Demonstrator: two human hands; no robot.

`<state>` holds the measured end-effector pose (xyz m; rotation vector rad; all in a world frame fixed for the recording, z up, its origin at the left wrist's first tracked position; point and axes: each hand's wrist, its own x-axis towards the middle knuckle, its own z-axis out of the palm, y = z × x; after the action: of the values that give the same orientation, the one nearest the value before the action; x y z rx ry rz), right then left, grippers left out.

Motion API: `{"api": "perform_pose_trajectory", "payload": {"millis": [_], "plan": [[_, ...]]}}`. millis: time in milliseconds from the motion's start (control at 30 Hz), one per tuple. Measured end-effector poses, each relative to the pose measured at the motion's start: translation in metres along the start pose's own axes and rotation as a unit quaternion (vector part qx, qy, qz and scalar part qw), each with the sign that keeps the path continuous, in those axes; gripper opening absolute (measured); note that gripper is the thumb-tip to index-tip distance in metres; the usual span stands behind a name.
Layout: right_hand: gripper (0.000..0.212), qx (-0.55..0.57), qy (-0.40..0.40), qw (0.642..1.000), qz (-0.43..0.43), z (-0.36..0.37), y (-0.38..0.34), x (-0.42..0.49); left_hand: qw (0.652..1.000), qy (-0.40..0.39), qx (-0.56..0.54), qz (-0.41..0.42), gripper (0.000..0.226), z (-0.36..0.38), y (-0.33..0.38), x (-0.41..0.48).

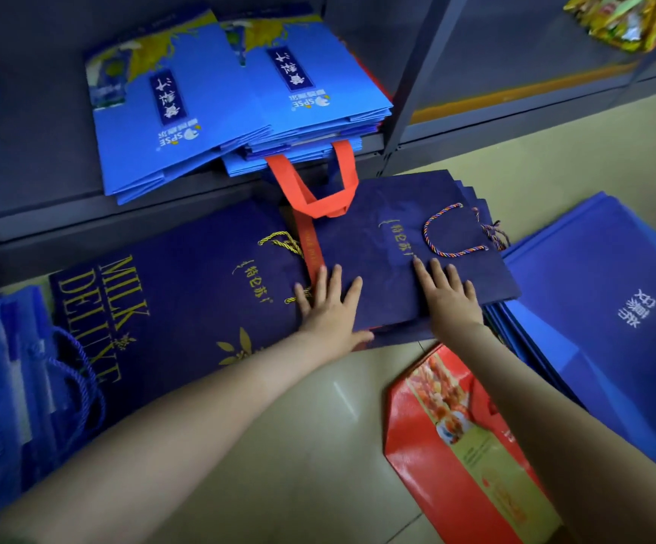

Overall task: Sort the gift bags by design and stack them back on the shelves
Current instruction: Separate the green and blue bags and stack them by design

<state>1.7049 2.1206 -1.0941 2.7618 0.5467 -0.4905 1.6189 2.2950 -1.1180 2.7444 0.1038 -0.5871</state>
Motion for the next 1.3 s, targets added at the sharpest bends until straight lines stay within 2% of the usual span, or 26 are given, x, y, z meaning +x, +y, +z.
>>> {"api": "perform_pose_trajectory", "payload": {"millis": [33, 133, 233, 300, 367, 433, 500, 533, 633, 733, 833, 933, 1000, 1067, 1167, 1233, 1300], "plan": [[0.085, -0.001, -0.015, 1.0, -0.003, 0.005, 0.004, 0.004, 1.0, -0.022, 0.002, 0.022, 0.092, 0.003, 0.003, 0.005], [0.11, 0.025, -0.049, 0.998, -0.017, 0.021, 0.006, 0.008, 0.994, -0.045, 0.04, 0.088, 0.086, 0.013, 0.003, 0.014], [0.117, 0.028, -0.012, 0.999, -0.01, 0.026, 0.0, 0.007, 0.987, -0.014, 0.084, 0.133, 0.075, 0.015, -0.001, 0.013], [0.121, 0.021, -0.009, 1.0, -0.014, 0.022, -0.008, 0.006, 0.985, 0.019, 0.076, 0.154, 0.073, 0.004, -0.008, 0.002], [0.129, 0.02, -0.032, 0.998, -0.048, 0.01, -0.021, 0.004, 0.978, 0.105, 0.021, 0.182, 0.07, -0.008, -0.025, -0.011], [0.132, 0.041, -0.04, 0.994, -0.092, -0.011, -0.046, 0.002, 0.952, 0.246, -0.017, 0.184, 0.06, -0.024, -0.056, -0.025], [0.126, 0.071, 0.008, 0.989, -0.133, -0.035, -0.082, 0.0, 0.925, 0.357, -0.013, 0.128, 0.055, -0.043, -0.098, -0.039], [0.121, 0.087, 0.062, 0.982, -0.157, -0.046, -0.103, -0.001, 0.917, 0.389, -0.001, 0.084, 0.055, -0.053, -0.122, -0.046], [0.104, 0.132, 0.236, 0.937, -0.22, -0.066, -0.161, 0.003, 0.904, 0.414, 0.068, -0.078, 0.063, -0.079, -0.191, -0.07], [0.099, 0.158, 0.293, 0.91, -0.249, -0.087, -0.213, 0.009, 0.905, 0.33, 0.133, -0.231, 0.083, -0.099, -0.251, -0.096], [0.105, 0.135, 0.304, 0.905, -0.264, -0.102, -0.251, 0.012, 0.9, 0.213, 0.112, -0.363, 0.091, -0.106, -0.303, -0.124], [0.106, 0.109, 0.297, 0.906, -0.282, -0.107, -0.277, 0.011, 0.899, 0.107, 0.065, -0.419, 0.092, -0.098, -0.345, -0.148], [0.104, 0.096, 0.296, 0.904, -0.293, -0.108, -0.29, 0.008, 0.909, 0.092, 0.091, -0.396, 0.086, -0.093, -0.362, -0.161], [0.102, 0.094, 0.287, 0.902, -0.307, -0.109, -0.299, 0.004, 0.916, 0.122, 0.134, -0.358, 0.077, -0.092, -0.371, -0.169], [0.099, 0.095, 0.276, 0.899, -0.326, -0.111, -0.31, 0.0, 0.926, 0.17, 0.12, -0.315, 0.066, -0.099, -0.364, -0.176], [0.094, 0.127, 0.264, 0.893, -0.341, -0.118, -0.315, -0.006, 0.921, 0.269, 0.125, -0.254, 0.056, -0.101, -0.353, -0.176], [0.086, 0.267, 0.194, 0.878, -0.346, -0.135, -0.323, -0.018, 0.898, 0.367, 0.13, -0.206, 0.054, -0.102, -0.334, -0.175]]}}
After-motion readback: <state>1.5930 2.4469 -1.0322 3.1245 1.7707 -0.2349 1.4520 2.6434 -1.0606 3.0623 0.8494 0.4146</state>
